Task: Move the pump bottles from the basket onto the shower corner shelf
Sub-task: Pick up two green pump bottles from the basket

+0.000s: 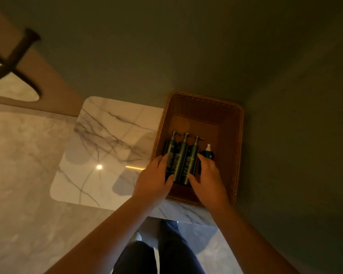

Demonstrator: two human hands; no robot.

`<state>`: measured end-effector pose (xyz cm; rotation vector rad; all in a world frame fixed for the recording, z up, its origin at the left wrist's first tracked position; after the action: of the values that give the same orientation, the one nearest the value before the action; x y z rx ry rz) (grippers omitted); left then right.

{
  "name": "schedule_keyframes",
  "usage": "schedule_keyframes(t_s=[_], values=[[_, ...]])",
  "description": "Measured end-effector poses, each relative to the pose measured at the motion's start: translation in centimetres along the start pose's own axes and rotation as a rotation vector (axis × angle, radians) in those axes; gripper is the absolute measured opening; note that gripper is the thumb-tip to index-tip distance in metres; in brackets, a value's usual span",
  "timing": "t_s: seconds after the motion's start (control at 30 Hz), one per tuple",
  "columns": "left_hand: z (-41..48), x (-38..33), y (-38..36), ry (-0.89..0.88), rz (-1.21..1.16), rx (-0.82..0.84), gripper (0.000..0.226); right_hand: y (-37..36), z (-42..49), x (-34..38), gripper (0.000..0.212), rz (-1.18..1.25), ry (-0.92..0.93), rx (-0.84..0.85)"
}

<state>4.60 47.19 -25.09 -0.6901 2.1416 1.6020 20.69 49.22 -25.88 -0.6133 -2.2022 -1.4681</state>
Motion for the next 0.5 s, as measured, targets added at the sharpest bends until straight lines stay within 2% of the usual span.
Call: schedule_keyframes(t_s=[0.33,0.5], values=[[5.0,4.6,-8.5,0.166,-0.047,0.174,0.068,-6.8,6.4,-4.9,0.066,0.015,-0.064,0.110],[7.2,6.7,-12.8,0.241,-0.160,0.208,0.070,-10.0,8.9,-8.0,0.058,0.151,-0.184,0.120]])
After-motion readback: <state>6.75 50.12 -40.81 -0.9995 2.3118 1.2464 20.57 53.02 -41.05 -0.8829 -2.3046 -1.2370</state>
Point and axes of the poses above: each hand's wrist, its own z-axis towards the middle knuckle, its own y-axis out of the back of the hand, x = y × z, the point moved 8 cm from there along z, towards the middle knuckle
